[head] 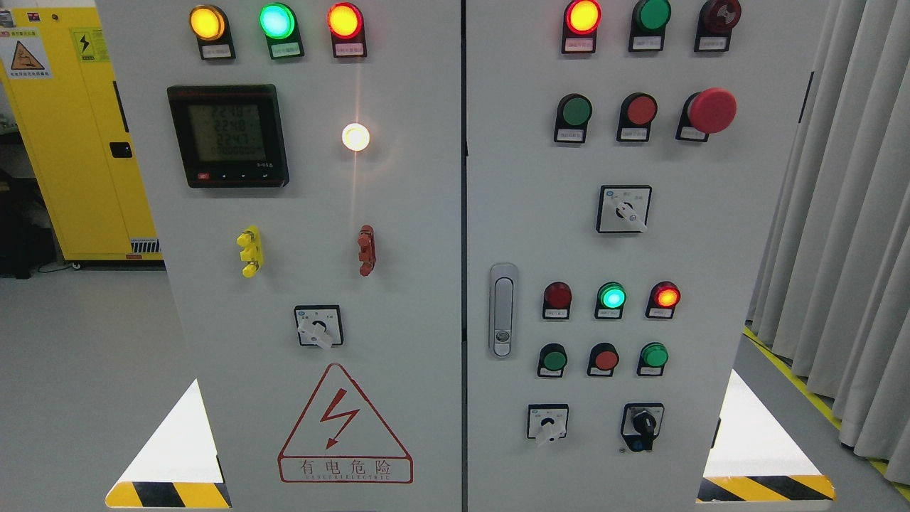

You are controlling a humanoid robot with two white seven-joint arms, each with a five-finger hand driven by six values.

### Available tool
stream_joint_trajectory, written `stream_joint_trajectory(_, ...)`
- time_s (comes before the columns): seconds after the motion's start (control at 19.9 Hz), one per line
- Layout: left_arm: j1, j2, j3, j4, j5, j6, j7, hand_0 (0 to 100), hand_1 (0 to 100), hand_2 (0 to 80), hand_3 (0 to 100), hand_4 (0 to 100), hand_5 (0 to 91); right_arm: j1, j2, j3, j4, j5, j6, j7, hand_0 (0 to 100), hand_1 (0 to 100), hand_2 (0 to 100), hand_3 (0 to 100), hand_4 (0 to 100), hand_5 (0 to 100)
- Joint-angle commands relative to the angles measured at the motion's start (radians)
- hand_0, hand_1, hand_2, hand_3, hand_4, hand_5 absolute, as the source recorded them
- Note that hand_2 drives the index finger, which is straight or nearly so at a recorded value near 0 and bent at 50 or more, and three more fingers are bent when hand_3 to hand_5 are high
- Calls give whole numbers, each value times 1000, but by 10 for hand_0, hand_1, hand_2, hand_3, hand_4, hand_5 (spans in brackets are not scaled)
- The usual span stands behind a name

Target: Press green start button

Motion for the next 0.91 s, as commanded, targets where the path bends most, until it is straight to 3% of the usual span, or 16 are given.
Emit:
stream_joint_trajectory(0.0, -25, 2, -1, -26, 0, 1, 0, 120, 556, 0, 0, 0, 0, 28, -2, 3, 3, -1, 0, -3, 240, 272, 0, 0, 0, 0)
stream_joint_trajectory(0.5, -25, 2, 1, -26, 0, 1, 0, 120, 556, 0, 0, 0, 0, 22, -5, 9, -18, 6, -12, 11, 237, 271, 0, 0, 0, 0)
stream_joint_trajectory(0.85, -25, 2, -1, -25, 0, 1, 0, 120, 556, 0, 0, 0, 0, 52, 1, 64, -311, 85, -13, 11, 219, 317, 0, 0, 0, 0)
